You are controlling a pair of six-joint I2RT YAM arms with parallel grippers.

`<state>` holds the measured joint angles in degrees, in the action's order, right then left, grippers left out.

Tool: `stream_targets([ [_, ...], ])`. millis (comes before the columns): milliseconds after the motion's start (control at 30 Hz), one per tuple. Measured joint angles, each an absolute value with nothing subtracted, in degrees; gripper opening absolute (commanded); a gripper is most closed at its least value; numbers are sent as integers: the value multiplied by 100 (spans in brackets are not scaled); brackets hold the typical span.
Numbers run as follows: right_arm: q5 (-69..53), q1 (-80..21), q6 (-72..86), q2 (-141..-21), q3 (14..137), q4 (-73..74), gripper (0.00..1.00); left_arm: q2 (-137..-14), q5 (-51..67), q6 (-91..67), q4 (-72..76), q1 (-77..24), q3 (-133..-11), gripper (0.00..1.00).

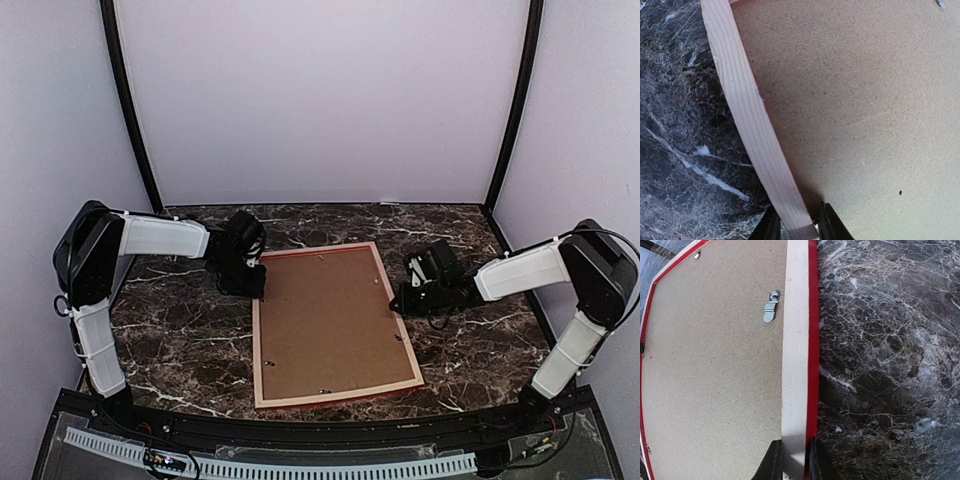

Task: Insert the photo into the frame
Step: Press the fastener onto the backboard.

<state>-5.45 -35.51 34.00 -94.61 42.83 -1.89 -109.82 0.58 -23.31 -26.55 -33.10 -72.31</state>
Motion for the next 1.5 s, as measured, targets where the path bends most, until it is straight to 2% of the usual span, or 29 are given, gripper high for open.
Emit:
stream_targets([
  [133, -478, -3551, 3474, -9415, 4211, -255, 2, -10980, 172, -2484, -2438, -3247, -7172, 21],
  [233, -436, -3553, 3520, -9389, 4169, -290, 2, -10971, 281, -2622, -2239, -3205, -7100, 24],
  [367, -410, -3555, 3548, -9380, 4152, -303, 2, -10958, 462, -2668, -2075, -3159, -7017, 34],
  [600, -386, -3564, 3575, -9378, 4150, -307, 2, -10906, 808, -2731, -1861, -3144, -6879, 58],
  [700, -373, -3570, 3588, -9380, 4150, -307, 2, -10836, 945, -2749, -1841, -3140, -6842, 64],
  [1067, -353, -3601, 3601, -9491, 4303, -246, 2, -9668, 1313, -2751, -1734, -3376, -5905, 70],
  [1233, -368, -3612, 3592, -9572, 4425, -169, 2, -9089, 1046, -2790, -1811, -3844, -5398, 72],
  [1500, -373, -3610, 3577, -9590, 4469, -102, 2, -8868, 489, -2923, -2126, -4748, -4936, 73],
])
